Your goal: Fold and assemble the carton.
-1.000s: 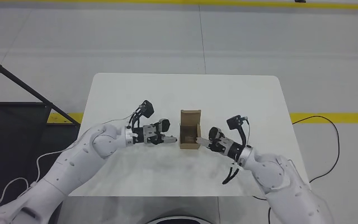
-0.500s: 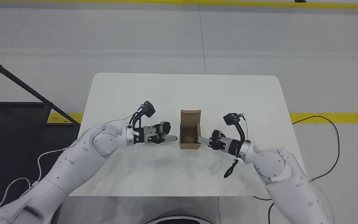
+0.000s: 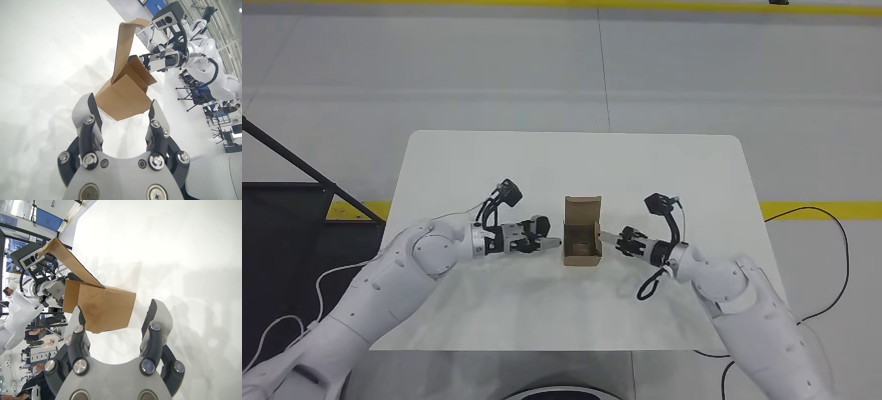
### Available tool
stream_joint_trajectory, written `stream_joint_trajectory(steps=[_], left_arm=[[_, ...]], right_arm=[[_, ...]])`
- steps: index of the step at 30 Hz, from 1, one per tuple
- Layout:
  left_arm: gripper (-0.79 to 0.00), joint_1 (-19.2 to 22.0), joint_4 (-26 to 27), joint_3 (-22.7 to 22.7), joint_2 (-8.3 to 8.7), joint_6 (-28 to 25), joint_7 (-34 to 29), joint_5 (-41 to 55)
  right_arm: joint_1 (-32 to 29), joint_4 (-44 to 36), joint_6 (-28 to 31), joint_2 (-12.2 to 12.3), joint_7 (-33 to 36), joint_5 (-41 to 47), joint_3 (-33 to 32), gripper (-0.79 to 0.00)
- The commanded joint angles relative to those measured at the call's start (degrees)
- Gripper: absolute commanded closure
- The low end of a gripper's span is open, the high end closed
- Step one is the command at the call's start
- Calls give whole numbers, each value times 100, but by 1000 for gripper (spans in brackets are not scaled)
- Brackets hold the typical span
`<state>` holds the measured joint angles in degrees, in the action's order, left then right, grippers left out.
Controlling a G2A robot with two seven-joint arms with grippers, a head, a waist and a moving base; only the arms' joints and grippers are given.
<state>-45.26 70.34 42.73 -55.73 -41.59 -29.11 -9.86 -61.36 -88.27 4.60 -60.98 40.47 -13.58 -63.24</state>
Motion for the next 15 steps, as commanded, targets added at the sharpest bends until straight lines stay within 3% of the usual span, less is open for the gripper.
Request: stream_joint_trajectory(steps=[1, 15], left_arm=[[-591, 24, -16, -22, -26, 66, -45, -65], [-566, 127, -88, -87, -221, 225, -111, -170]], right_arm=[[26, 20, -2, -10, 11, 3, 21, -683], [183, 50, 4, -68, 135, -123, 164, -668]])
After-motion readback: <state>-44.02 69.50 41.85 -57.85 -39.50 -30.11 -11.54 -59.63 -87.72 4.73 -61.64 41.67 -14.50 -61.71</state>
